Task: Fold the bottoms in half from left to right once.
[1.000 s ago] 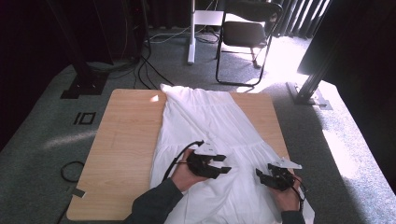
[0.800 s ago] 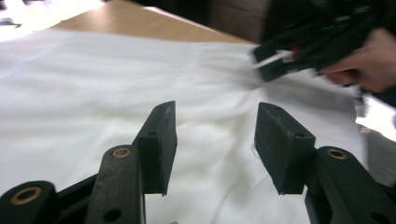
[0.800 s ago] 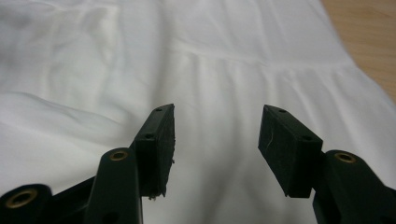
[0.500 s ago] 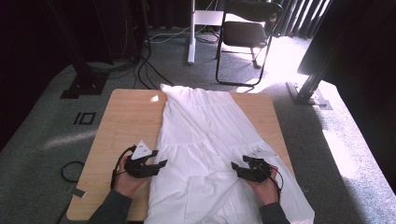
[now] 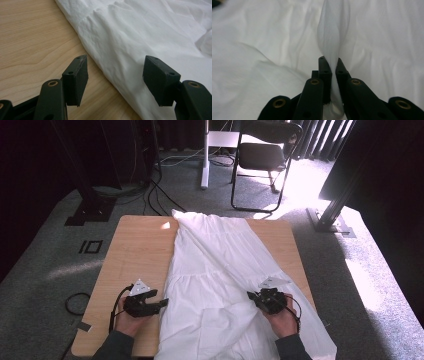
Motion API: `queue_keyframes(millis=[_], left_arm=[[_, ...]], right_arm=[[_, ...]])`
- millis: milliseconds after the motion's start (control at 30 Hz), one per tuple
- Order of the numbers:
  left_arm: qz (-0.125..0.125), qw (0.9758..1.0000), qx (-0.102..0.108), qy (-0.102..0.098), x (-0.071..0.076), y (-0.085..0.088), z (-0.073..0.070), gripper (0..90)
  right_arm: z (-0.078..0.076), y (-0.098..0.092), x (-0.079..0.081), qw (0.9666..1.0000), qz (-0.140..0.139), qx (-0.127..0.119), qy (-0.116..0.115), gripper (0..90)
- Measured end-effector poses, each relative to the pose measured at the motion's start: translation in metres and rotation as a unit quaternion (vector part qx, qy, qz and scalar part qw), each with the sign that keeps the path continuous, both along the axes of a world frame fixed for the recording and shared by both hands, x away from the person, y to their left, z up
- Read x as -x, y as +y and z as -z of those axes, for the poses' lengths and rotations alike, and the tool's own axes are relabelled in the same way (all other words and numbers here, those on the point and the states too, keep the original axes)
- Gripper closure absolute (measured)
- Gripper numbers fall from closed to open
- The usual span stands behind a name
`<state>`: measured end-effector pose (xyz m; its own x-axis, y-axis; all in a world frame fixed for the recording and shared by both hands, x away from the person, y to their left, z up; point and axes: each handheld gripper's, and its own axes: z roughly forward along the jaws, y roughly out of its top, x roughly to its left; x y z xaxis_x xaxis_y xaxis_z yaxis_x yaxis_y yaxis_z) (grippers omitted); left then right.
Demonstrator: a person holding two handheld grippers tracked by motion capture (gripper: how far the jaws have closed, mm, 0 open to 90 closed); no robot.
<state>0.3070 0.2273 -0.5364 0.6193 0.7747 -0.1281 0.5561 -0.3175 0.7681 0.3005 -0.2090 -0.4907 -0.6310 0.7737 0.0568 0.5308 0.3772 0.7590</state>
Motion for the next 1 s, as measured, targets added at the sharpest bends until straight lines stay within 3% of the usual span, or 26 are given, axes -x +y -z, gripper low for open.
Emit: queue_keyframes(millis=[100, 167, 233, 267, 300, 367, 433, 467, 600, 700, 800, 867, 1000], left_arm=[[0.001, 1.0000, 0.004, 0.000, 0.000, -0.002, 0.000, 38.0], [0.005, 1.0000, -0.003, -0.002, 0.001, -0.003, 0.000, 37.7], [0.004, 1.0000, -0.004, -0.001, 0.002, -0.003, 0.000, 37.6], [0.004, 1.0000, -0.002, 0.000, 0.002, -0.004, 0.000, 37.6], [0.005, 1.0000, -0.002, 0.001, 0.002, -0.004, 0.000, 37.6], [0.011, 0.9999, -0.002, 0.002, 0.003, -0.007, 0.000, 37.4], [0.021, 0.9998, -0.003, 0.004, 0.004, -0.014, 0.001, 36.9], [0.025, 0.9997, -0.001, 0.005, 0.005, -0.018, 0.001, 36.4], [0.048, 0.9987, 0.004, 0.013, 0.005, -0.039, 0.003, 34.1], [0.069, 0.9974, 0.009, 0.019, 0.006, -0.060, 0.007, 31.0], [0.085, 0.9961, 0.008, 0.024, 0.006, -0.081, 0.010, 28.1], [0.086, 0.9960, 0.006, 0.025, 0.006, -0.086, 0.011, 27.6], [0.084, 0.9956, -0.030, 0.026, 0.003, -0.108, 0.017, 28.5]], right_arm=[[-0.027, -0.009, 0.008, 0.9990, -0.002, -0.018, -0.041, 88.1], [-0.051, -0.023, 0.016, 0.9959, 0.013, -0.035, -0.083, 88.2], [-0.078, -0.050, 0.024, 0.9855, 0.064, -0.074, -0.138, 88.2], [-0.084, -0.059, 0.025, 0.9811, 0.087, -0.073, -0.157, 88.2], [-0.088, -0.070, 0.024, 0.9777, 0.116, -0.051, -0.168, 88.1], [-0.081, -0.091, 0.013, 0.9771, 0.153, -0.014, -0.147, 88.0], [-0.060, -0.108, 0.001, 0.9776, 0.177, 0.012, -0.113, 87.9], [-0.041, -0.117, -0.007, 0.9771, 0.192, 0.022, -0.089, 87.8], [0.019, -0.135, -0.023, 0.9749, 0.220, 0.025, -0.025, 87.2], [0.048, -0.144, -0.030, 0.9709, 0.238, 0.022, 0.009, 81.1], [0.060, -0.150, -0.031, 0.9685, 0.247, 0.012, 0.024, 74.4], [0.061, -0.150, -0.031, 0.9685, 0.247, 0.016, 0.026, 71.8], [0.065, -0.151, -0.029, 0.9691, 0.244, 0.017, 0.035, 67.9]])
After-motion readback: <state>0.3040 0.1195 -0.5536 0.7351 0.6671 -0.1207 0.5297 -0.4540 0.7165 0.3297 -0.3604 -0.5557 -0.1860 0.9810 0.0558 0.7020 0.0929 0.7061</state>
